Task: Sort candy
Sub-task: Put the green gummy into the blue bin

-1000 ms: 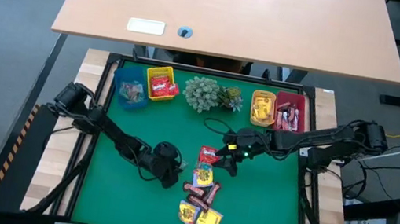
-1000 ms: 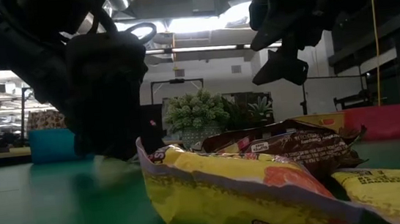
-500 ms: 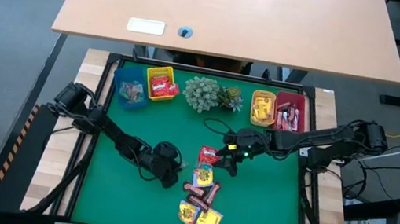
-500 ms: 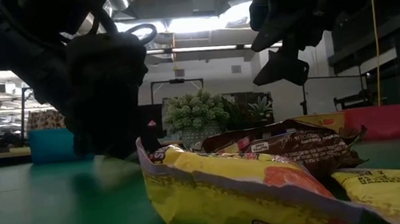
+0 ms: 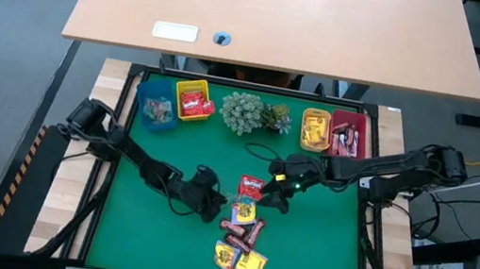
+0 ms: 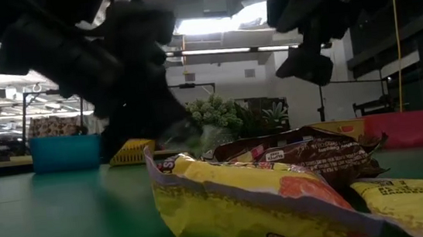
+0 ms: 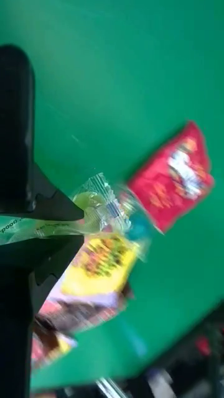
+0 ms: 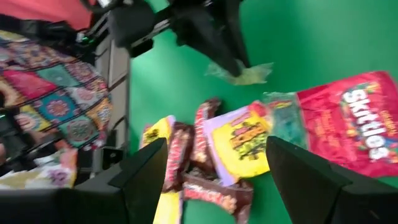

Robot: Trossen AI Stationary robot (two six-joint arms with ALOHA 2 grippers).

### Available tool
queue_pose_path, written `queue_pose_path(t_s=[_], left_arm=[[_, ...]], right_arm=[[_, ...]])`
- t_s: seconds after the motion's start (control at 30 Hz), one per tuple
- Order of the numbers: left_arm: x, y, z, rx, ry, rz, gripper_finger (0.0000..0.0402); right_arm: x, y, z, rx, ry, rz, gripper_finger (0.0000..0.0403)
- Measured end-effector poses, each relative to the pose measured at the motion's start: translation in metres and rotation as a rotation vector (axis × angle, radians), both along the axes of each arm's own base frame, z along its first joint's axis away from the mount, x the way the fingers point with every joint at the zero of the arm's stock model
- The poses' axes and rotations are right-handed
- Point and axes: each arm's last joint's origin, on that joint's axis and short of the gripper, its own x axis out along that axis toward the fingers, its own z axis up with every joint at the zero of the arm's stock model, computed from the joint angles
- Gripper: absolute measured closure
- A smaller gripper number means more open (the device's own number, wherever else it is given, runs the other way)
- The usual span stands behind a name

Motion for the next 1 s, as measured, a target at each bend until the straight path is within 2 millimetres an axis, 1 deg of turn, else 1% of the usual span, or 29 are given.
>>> queue_pose_path(t_s=[0.17, 0.33, 0.43, 0.53, 0.67, 0.8, 0.9, 1.0], left_arm=[[0.007, 0.011, 0.012, 0.032, -0.082, 0.01, 0.0377], [0.009, 0.032, 0.031, 0.109, -0.118, 0.036, 0.0386], [0.008, 0.048, 0.05, 0.167, -0.15, 0.051, 0.039], [0.002, 0.066, 0.071, 0.234, -0.166, 0.071, 0.0392], [-0.016, 0.09, 0.102, 0.315, -0.151, 0.131, 0.0392], [-0.045, 0.109, 0.127, 0.384, -0.087, 0.263, 0.0393], [-0.068, 0.118, 0.138, 0.444, -0.01, 0.366, 0.0393], [-0.089, 0.122, 0.143, 0.488, 0.068, 0.449, 0.0393]], right_arm=[[-0.008, 0.0, 0.018, 0.024, -0.065, 0.019, 0.013], [-0.018, -0.001, 0.036, 0.064, -0.118, -0.003, 0.013], [-0.022, 0.001, 0.043, 0.073, -0.142, 0.008, 0.013], [-0.025, 0.006, 0.045, 0.077, -0.147, 0.03, 0.013], [-0.027, 0.017, 0.045, 0.08, -0.143, 0.074, 0.013], [-0.031, 0.03, 0.042, 0.066, -0.112, 0.106, 0.013], [-0.035, 0.041, 0.041, 0.042, -0.101, 0.113, 0.013], [-0.038, 0.049, 0.039, 0.012, -0.095, 0.107, 0.013]])
